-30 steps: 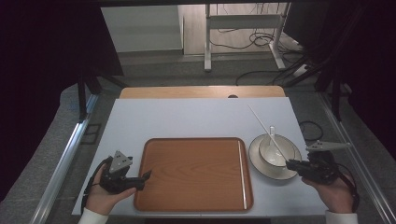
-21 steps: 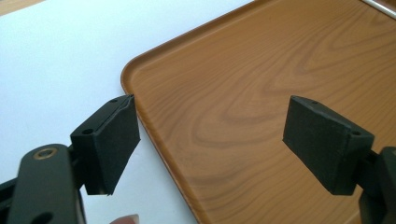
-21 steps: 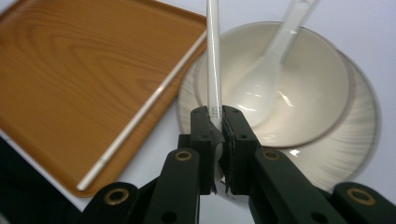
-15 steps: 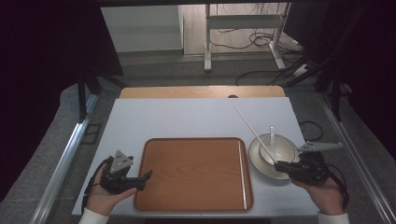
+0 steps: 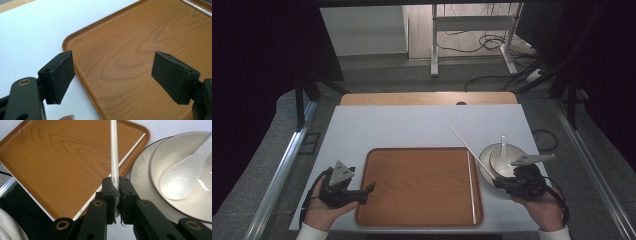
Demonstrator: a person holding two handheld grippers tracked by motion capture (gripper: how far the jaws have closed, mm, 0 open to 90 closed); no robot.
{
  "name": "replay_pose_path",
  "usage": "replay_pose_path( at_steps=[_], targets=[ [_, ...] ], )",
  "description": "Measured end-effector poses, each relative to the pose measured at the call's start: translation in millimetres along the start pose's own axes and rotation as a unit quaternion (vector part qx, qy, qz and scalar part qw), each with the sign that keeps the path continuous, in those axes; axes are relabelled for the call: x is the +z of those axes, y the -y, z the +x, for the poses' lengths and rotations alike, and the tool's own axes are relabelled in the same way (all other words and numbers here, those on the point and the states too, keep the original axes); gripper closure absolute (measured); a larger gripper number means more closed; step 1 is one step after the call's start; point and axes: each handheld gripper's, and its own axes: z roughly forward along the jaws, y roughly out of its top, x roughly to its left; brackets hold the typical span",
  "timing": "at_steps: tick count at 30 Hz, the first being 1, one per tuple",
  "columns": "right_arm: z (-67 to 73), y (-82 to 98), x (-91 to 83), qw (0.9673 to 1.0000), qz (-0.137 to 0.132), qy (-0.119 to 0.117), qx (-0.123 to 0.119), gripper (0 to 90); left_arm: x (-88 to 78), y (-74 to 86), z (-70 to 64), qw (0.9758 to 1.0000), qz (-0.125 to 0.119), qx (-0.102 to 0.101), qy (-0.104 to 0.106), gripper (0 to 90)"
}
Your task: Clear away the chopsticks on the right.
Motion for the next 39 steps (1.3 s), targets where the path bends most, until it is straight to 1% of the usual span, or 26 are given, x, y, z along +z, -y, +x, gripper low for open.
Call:
replay_pose_path(
  at_steps=[2, 4, 5, 6, 7, 8, 9, 15, 17, 20, 21, 22, 23, 26, 28, 29, 30, 31, 33, 39],
  targets=[
    [3.9, 0.1, 6.3, 0.9999, 0.009, 0.0, -0.006, 83.8, -0.4, -0.1, 0.4, 1.0, -0.003, -0.003, 0.0, 18.1],
    [7.4, 0.2, 12.0, 0.9998, 0.016, -0.002, -0.011, 83.7, -0.1, -0.2, 0.2, 1.0, -0.002, -0.003, 0.0, 18.1],
    [7.4, 0.2, 12.0, 0.9998, 0.016, -0.002, -0.011, 83.7, 0.1, -0.3, 0.0, 1.0, -0.001, -0.002, 0.0, 18.1],
    [10.0, 0.3, 16.8, 0.9996, 0.023, -0.004, -0.015, 83.8, 1.0, -0.5, -0.9, 1.0, -0.001, -0.003, 0.006, 18.1],
    [10.0, 0.3, 16.8, 0.9996, 0.023, -0.004, -0.015, 83.8, 1.0, -0.5, -0.9, 1.0, -0.001, -0.003, 0.006, 18.1],
    [13.0, 0.7, 22.9, 0.9993, 0.031, -0.007, -0.019, 83.8, 1.0, -1.0, -1.7, 1.0, 0.0, -0.002, 0.007, 18.1],
    [14.1, 0.8, 24.7, 0.9992, 0.033, -0.009, -0.018, 83.7, 1.3, -1.6, -3.1, 1.0, 0.004, 0.004, 0.002, 18.1],
    [18.0, 2.6, 35.6, 0.9985, 0.049, -0.012, -0.021, 83.7, 0.6, -1.9, -4.1, 1.0, 0.002, 0.004, 0.005, 18.0],
    [20.0, 2.7, 39.2, 0.9982, 0.054, -0.013, -0.022, 83.7, -0.1, -2.2, -4.5, 1.0, 0.003, 0.007, 0.0, 18.0],
    [22.0, 2.8, 43.2, 0.9978, 0.06, -0.015, -0.023, 83.7, -1.4, -2.8, -4.0, 1.0, -0.002, 0.003, 0.001, 17.9],
    [24.3, 3.1, 47.7, 0.9975, 0.065, -0.012, -0.026, 83.7, -1.6, -2.7, -3.4, 1.0, -0.002, 0.004, 0.002, 17.9],
    [24.3, 3.1, 47.7, 0.9975, 0.065, -0.012, -0.026, 83.7, -1.8, -2.5, -2.9, 1.0, -0.001, 0.003, 0.002, 17.9],
    [27.1, 3.1, 52.3, 0.9969, 0.071, -0.008, -0.031, 83.7, -1.9, -2.3, -2.3, 1.0, 0.0, 0.002, 0.002, 17.9],
    [32.7, 2.2, 59.4, 0.9962, 0.079, -0.008, -0.035, 83.7, -1.1, -1.7, -1.1, 1.0, -0.001, -0.004, 0.005, 18.0],
    [33.9, 2.0, 61.1, 0.996, 0.081, -0.007, -0.036, 83.7, -0.4, -1.4, -1.1, 1.0, 0.0, -0.003, 0.005, 17.9],
    [36.9, 1.8, 65.0, 0.9953, 0.088, -0.003, -0.041, 83.7, 0.2, -1.3, -1.4, 1.0, 0.001, -0.004, 0.005, 17.9],
    [36.9, 1.8, 65.0, 0.9953, 0.088, -0.003, -0.041, 83.7, 0.9, -1.1, -1.8, 1.0, 0.003, -0.002, 0.005, 17.9],
    [39.1, 2.3, 68.4, 0.9943, 0.095, -0.003, -0.047, 83.6, 1.8, -1.0, -2.2, 1.0, 0.004, -0.001, 0.007, 17.9],
    [39.8, 2.6, 69.8, 0.9941, 0.098, -0.003, -0.047, 83.6, 2.4, -1.0, -3.1, 1.0, 0.005, -0.001, 0.007, 17.9],
    [43.0, 5.4, 75.7, 0.9921, 0.113, 0.007, -0.053, 83.1, 1.8, -0.9, -1.8, 1.0, 0.007, 0.0, 0.004, 17.9]
  ],
)
